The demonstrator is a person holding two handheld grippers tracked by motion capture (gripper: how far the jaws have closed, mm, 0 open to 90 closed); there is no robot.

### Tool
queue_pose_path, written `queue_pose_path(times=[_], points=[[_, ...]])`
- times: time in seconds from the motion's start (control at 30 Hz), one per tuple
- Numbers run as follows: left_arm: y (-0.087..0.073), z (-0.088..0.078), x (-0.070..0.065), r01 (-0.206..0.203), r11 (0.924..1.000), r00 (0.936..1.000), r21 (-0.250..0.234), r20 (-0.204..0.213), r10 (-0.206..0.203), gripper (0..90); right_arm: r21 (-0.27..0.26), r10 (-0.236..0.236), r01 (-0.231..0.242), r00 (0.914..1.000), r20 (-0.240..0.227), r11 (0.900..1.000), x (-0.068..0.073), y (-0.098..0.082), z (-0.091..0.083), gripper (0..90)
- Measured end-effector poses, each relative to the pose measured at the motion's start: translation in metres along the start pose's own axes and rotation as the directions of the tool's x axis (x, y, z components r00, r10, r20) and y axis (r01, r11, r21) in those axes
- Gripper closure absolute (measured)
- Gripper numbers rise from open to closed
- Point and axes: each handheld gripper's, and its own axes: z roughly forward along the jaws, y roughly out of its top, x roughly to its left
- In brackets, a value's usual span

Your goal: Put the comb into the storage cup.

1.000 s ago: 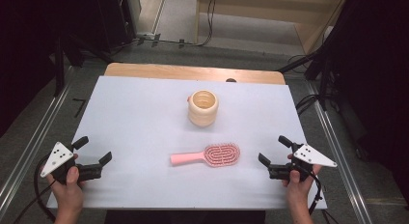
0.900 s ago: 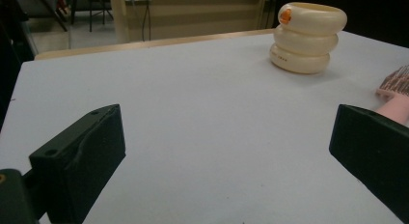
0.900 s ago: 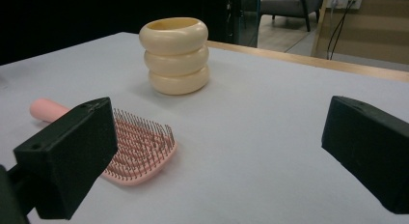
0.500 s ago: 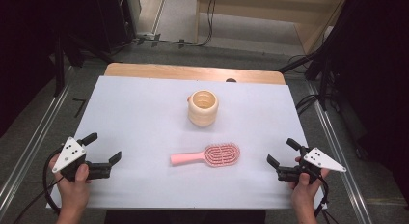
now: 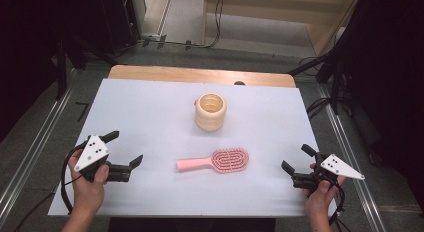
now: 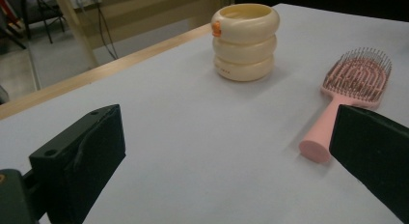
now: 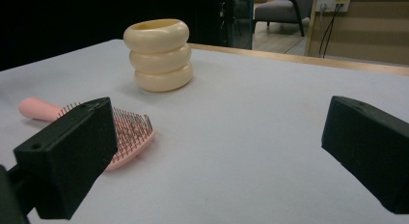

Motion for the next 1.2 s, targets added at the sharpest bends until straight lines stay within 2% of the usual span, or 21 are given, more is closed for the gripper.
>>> queue_pose_path(times=[0.2,0.5,0.73,1.0,1.1,1.2], points=[[0.01,0.014,-0.01,-0.045,0.9988,0.9981,0.018,0.044,0.044,0.0,0.01,0.003,-0.003,1.0,-0.001,1.0,-0.003,-0.003,0.0,0.0],[0.021,0.032,-0.021,-0.07,0.9965,0.9925,0.047,0.104,0.065,0.0,0.015,0.007,-0.007,1.0,0.003,1.0,-0.005,-0.006,0.002,0.0],[0.025,0.049,-0.029,-0.097,0.9884,0.9791,0.117,0.19,0.074,0.0,0.019,0.009,-0.009,1.0,-0.002,1.0,-0.006,-0.007,0.003,0.0],[0.03,0.066,-0.036,-0.127,0.9797,0.9678,0.155,0.236,0.088,0.0,0.021,0.008,-0.008,1.0,0.0,1.0,-0.005,-0.007,0.004,0.0],[0.033,0.072,-0.039,-0.135,0.9767,0.9657,0.167,0.243,0.091,0.0,0.027,0.005,-0.005,1.0,-0.001,1.0,-0.004,-0.007,0.005,0.0],[0.036,0.079,-0.043,-0.153,0.9694,0.9588,0.192,0.266,0.098,0.0,0.026,0.005,-0.004,1.0,-0.002,1.0,-0.005,-0.007,0.005,0.0]])
